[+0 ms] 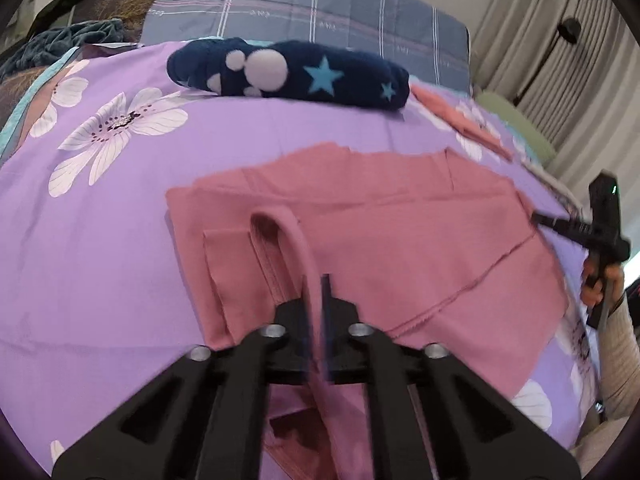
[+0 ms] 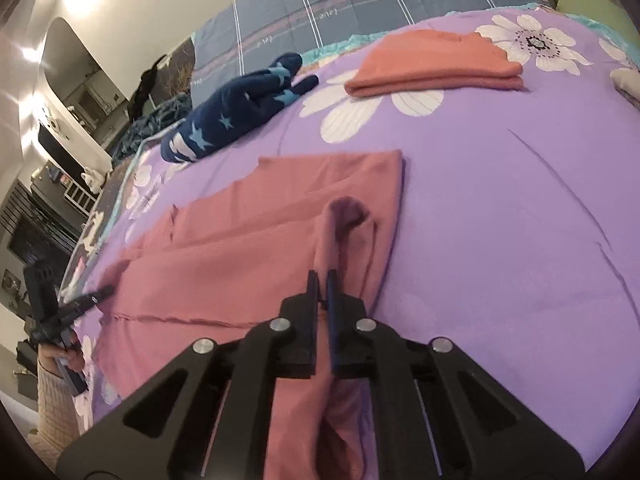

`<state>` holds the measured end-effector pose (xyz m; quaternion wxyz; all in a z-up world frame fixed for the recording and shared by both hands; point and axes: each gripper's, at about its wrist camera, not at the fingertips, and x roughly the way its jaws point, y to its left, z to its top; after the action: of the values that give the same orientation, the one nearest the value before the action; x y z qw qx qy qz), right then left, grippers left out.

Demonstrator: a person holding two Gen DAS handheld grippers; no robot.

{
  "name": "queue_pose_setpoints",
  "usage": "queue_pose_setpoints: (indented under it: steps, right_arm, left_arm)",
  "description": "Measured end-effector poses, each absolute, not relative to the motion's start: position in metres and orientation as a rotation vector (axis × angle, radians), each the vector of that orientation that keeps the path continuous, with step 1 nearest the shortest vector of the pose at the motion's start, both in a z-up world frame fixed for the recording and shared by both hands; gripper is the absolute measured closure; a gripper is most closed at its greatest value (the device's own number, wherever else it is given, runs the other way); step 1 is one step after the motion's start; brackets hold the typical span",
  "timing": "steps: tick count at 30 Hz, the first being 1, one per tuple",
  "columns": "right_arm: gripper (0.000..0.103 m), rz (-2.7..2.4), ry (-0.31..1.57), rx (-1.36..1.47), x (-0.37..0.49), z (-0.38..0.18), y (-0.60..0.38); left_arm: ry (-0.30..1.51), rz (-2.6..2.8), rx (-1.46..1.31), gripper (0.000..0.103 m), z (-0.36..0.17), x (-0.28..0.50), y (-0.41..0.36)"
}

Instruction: Fold small clothes

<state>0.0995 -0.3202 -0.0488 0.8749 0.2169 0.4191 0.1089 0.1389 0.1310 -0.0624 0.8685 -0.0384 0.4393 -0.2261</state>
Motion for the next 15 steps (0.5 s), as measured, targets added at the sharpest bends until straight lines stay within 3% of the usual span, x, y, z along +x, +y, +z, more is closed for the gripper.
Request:
queue_pose_setpoints:
  steps: [7,9,10,11,12,13,15]
  right_arm:
    - [0.1,0.216,0.761,0.666,0.159,-0.014,-0.348]
    - [0.094,0.127,0.779,0.688,0.187,-0.017,-0.359]
    - [0.082,0.074,0.798,0.691,0.195,-0.022,-0.364]
    - [0.063,0.054,0.819,0.698,0.198,-0.026,-0.366]
    - [0.057,0.064,0.825,0.699,0.198,-0.028,-0.367]
    - [0.056,0.091,0.825,0.684,0.195,-0.029,-0.366]
    - [0.055,0.114,0.824,0.591,0.19,-0.031,-0.362]
  left_arm:
    - [0.813,-0.358,-0.291,0.101,-0.016,0.195,0.142]
    - [0.782,-0.29,-0.292,0.098,-0.014,0.216,0.143]
    - [0.789,-0.283,-0.303,0.089,-0.017,0.228,0.143]
    - [0.809,-0.267,-0.307,0.074,-0.022,0.234,0.143]
    - [0.827,-0.229,-0.289,0.063,-0.026,0.237,0.142]
    - [0.834,-0.198,-0.252,0.042,-0.031,0.236,0.141]
    - [0.835,-0.222,-0.187,0.038,-0.04,0.23,0.138]
